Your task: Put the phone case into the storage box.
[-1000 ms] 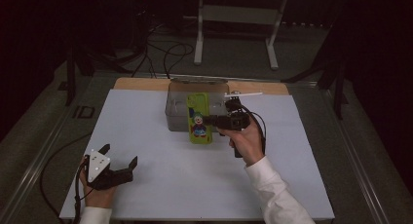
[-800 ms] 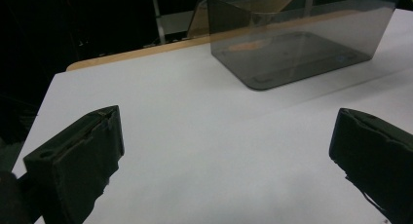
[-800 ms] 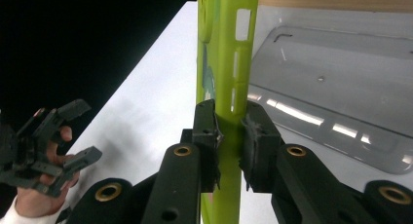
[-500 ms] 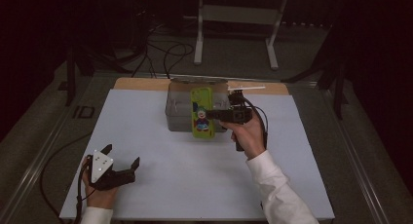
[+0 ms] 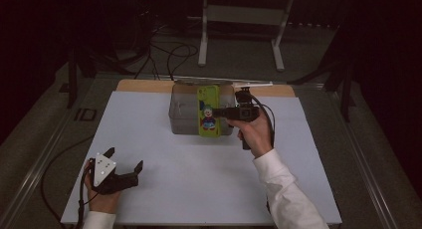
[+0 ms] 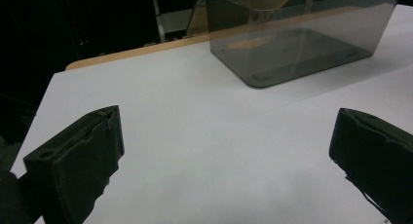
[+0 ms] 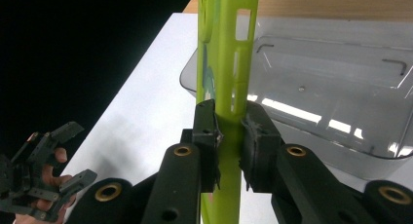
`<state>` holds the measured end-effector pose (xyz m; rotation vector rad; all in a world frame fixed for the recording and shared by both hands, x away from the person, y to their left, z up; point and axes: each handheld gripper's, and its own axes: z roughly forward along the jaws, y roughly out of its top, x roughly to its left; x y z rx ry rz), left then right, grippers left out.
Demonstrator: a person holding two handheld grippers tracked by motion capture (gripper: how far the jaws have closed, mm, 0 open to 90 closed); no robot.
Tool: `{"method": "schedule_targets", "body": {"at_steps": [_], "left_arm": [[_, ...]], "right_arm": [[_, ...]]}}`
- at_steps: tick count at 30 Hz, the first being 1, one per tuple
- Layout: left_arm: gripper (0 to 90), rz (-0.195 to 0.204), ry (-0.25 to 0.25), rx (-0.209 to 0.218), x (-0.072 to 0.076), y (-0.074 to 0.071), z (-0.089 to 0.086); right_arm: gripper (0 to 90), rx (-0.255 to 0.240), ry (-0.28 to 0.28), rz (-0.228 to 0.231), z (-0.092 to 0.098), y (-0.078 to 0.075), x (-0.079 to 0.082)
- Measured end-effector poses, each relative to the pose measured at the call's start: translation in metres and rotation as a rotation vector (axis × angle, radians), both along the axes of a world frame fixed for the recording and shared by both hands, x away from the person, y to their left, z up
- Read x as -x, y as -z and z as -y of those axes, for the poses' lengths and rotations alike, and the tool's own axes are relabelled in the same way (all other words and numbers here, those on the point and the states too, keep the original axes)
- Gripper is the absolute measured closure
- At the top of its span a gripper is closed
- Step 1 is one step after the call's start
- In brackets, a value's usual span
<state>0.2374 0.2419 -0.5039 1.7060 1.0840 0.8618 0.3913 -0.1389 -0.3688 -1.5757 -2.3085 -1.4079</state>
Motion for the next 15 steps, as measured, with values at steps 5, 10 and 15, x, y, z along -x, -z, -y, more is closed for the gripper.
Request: {"method": "schedule_targets", "body": {"at_steps": [5, 10, 15], "left_arm": [[0.0, -0.001, -0.001, -0.002, 0.000, 0.000, 0.000], [0.0, 0.000, -0.004, -0.004, 0.000, 0.000, 0.000], [0.0, 0.001, -0.004, -0.005, 0.000, 0.000, 0.000]], "right_arm": [[78.6, 0.012, -0.003, -0.010, 0.001, -0.003, -0.006], [78.6, 0.024, 0.001, -0.018, 0.002, -0.005, -0.013], [78.6, 0.027, 0.020, -0.014, 0.005, -0.009, -0.018]]}}
